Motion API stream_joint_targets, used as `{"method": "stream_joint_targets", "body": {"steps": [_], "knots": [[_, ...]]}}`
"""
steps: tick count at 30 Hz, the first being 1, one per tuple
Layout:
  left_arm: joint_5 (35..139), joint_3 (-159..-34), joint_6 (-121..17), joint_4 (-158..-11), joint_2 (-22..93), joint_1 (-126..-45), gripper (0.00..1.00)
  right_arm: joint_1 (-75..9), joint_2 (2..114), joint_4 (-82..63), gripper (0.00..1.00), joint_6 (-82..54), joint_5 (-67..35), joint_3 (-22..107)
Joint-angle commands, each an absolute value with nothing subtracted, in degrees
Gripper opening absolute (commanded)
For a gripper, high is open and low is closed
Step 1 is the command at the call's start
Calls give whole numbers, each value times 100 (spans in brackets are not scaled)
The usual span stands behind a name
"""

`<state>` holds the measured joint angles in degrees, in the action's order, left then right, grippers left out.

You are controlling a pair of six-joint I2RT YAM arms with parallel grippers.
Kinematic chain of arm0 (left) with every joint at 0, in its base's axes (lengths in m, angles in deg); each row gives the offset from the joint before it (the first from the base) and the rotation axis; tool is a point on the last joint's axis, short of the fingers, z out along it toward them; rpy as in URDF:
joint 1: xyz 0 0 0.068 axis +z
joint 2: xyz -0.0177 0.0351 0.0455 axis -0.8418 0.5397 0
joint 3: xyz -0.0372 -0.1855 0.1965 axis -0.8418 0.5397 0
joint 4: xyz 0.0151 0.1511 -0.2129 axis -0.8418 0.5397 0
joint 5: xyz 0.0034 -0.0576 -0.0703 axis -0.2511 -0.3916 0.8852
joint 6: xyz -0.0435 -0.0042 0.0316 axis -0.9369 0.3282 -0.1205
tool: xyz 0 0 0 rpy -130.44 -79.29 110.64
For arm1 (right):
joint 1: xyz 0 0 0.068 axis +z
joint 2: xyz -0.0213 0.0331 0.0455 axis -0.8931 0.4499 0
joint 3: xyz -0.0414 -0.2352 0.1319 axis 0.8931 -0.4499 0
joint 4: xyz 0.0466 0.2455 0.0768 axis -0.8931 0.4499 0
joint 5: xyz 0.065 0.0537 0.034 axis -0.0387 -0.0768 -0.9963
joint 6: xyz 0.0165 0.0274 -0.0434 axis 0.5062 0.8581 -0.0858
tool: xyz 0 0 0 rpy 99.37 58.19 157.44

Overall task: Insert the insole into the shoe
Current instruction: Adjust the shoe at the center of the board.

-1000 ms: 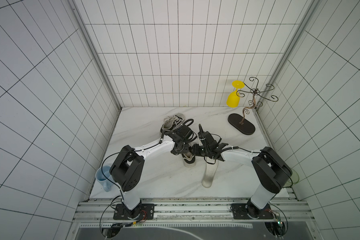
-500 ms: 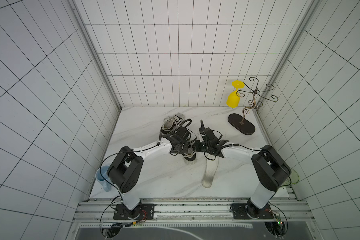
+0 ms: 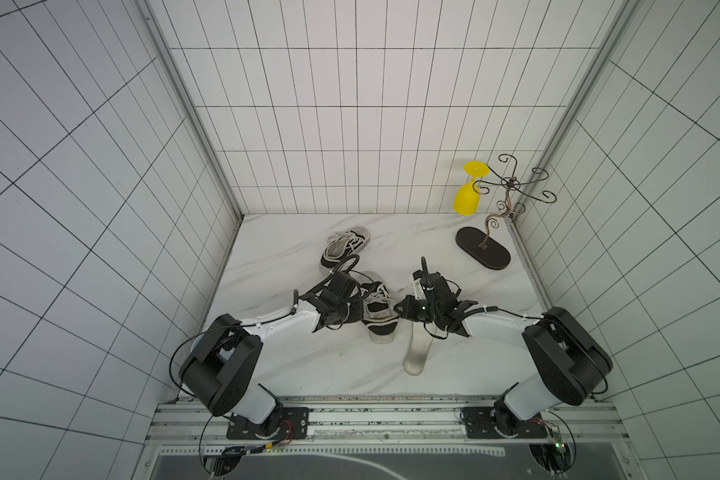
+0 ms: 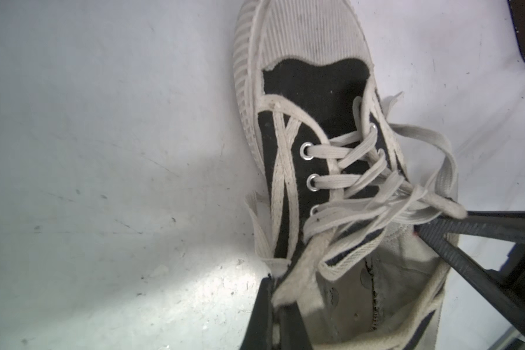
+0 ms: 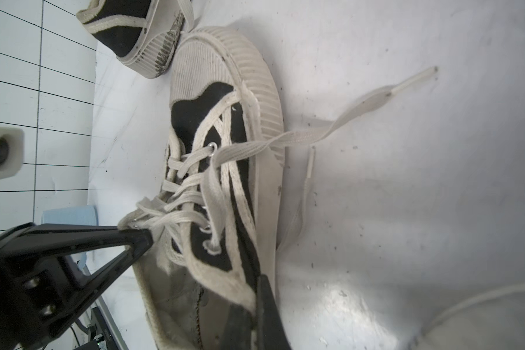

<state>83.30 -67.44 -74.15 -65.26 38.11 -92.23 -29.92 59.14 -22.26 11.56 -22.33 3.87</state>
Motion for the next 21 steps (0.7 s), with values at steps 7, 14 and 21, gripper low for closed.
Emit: {"method": "stream_joint_targets", "body": {"steps": [7, 14, 21], "knots": [[8009, -5831, -8373, -6807, 3350, -8868, 7, -3429, 5787, -2457, 0, 1220, -1582, 5], [7978, -7249, -6933, -5525, 3253, -9150, 31, -3073, 5793, -2197, 0, 631, -1395, 663], [8053, -8235, -6133, -5149, 3016, -9185, 32, -3039, 5841, -2598, 0, 517, -1536, 642]]}}
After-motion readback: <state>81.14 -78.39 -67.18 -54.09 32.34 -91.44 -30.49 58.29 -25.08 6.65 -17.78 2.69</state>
